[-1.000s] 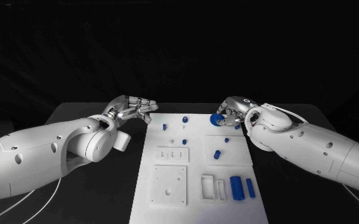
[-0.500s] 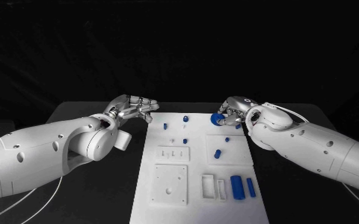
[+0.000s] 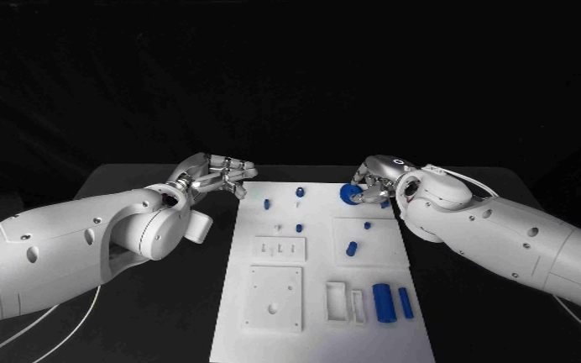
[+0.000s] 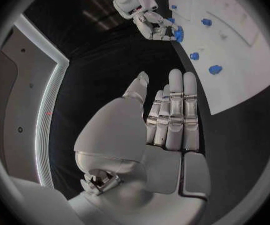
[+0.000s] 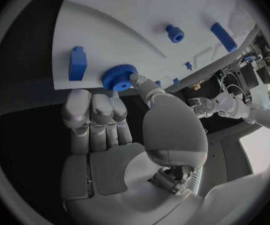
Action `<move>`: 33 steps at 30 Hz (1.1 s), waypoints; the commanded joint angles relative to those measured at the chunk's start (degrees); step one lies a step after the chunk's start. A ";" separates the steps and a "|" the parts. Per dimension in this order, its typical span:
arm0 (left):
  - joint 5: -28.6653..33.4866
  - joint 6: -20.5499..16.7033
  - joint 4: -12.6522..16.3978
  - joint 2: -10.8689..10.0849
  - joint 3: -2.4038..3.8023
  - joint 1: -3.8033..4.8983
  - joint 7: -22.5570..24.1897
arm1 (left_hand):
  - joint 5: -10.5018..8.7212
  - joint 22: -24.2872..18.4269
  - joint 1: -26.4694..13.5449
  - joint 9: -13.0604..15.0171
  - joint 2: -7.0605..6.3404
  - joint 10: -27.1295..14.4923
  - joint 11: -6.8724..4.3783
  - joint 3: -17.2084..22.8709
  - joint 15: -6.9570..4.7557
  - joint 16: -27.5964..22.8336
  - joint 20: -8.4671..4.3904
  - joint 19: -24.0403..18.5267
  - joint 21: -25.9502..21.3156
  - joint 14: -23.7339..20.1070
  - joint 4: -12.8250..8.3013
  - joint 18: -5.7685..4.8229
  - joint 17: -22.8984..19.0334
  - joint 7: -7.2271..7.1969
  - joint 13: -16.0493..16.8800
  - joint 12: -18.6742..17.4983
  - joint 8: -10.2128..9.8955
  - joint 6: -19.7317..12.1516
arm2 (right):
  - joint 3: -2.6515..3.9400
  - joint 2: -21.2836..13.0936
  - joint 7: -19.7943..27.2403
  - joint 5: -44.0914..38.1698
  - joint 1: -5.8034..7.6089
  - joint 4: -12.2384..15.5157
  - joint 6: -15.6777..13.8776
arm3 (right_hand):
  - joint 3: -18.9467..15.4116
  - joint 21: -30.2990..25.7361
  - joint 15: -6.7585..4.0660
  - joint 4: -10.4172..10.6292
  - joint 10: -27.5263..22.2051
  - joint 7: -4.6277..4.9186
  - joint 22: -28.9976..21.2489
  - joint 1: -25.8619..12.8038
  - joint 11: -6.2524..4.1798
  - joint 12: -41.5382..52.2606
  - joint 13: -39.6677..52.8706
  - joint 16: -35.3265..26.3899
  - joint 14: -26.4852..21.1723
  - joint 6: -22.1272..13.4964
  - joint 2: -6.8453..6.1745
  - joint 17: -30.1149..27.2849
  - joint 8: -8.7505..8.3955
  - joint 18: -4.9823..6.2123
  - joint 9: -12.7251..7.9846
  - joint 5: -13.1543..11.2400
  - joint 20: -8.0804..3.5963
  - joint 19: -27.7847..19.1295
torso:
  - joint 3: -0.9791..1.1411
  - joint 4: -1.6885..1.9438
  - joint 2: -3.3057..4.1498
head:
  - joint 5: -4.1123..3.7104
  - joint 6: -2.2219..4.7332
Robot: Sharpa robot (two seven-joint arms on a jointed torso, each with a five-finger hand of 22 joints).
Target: Assemble the parts on the task board
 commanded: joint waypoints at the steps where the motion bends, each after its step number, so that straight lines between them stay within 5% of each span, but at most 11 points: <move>1: -0.07 0.88 0.09 0.08 0.03 0.06 0.18 | -0.22 0.08 -0.26 0.01 -0.22 -0.34 0.03 -0.20 0.18 0.09 0.34 -0.13 0.31 -0.23 -0.19 0.84 -0.08 0.03 0.09 -0.16 -0.23 -0.47 | -0.34 0.01 -1.60 -2.24 -0.50 0.99 -0.31 | 0.78 0.18 -0.36 0.00 0.28 -0.23 6.91 0.00 -0.15 0.12 0.05 -0.24 0.02 1.30 0.69 0.10 0.13 -0.57 1.61 -0.68 -0.54 3.52 | 0.00 -0.02 -0.07 | 0.05 -0.02; 10: -0.06 0.71 -0.40 0.09 0.03 0.06 0.40 | -0.22 0.08 -0.26 0.01 -0.22 -0.34 0.03 -0.20 0.18 0.09 0.34 -0.13 0.31 -0.23 -0.19 0.84 -0.08 0.03 0.09 -0.16 -0.23 -0.47 | -0.01 -0.53 -4.09 -5.16 -0.44 6.98 -5.41 | 1.90 0.98 -0.45 0.47 0.64 -0.33 7.09 0.38 -0.26 0.29 0.23 -0.43 0.10 1.67 0.30 0.10 0.14 -0.68 1.79 -1.59 -0.63 3.65 | -0.05 0.06 -0.08 | 0.22 0.22; 19: -0.02 0.68 -0.36 0.11 0.03 0.06 0.53 | -0.22 0.08 -0.26 0.01 -0.22 -0.34 0.03 -0.20 0.18 0.09 0.34 -0.13 0.31 -0.23 -0.19 0.84 -0.08 0.03 0.09 -0.16 -0.23 -0.47 | 0.11 1.47 -4.99 -7.76 -0.41 11.20 -7.01 | 2.28 1.19 -0.45 0.62 0.71 -0.33 7.13 0.41 -0.26 0.30 0.28 -0.50 0.11 1.72 0.10 0.07 0.13 -0.72 1.74 -1.67 -0.64 3.65 | -0.06 0.04 0.03 | 0.56 0.24; 33: 0.06 0.83 -0.09 0.38 0.03 0.06 0.50 | -0.22 0.08 -0.26 0.01 -0.22 -0.34 0.03 -0.20 0.18 0.09 0.34 -0.13 0.31 -0.23 -0.19 0.84 -0.08 0.03 0.09 -0.16 -0.23 -0.47 | -2.63 6.86 -5.23 -10.43 -0.42 9.07 -6.94 | 2.36 1.45 -0.43 0.87 0.77 -0.26 7.18 0.34 -0.22 0.32 0.31 -0.61 0.11 1.41 -0.03 -0.01 0.12 -0.77 1.55 -1.83 -0.62 3.67 | -0.07 0.24 0.14 | 0.76 0.11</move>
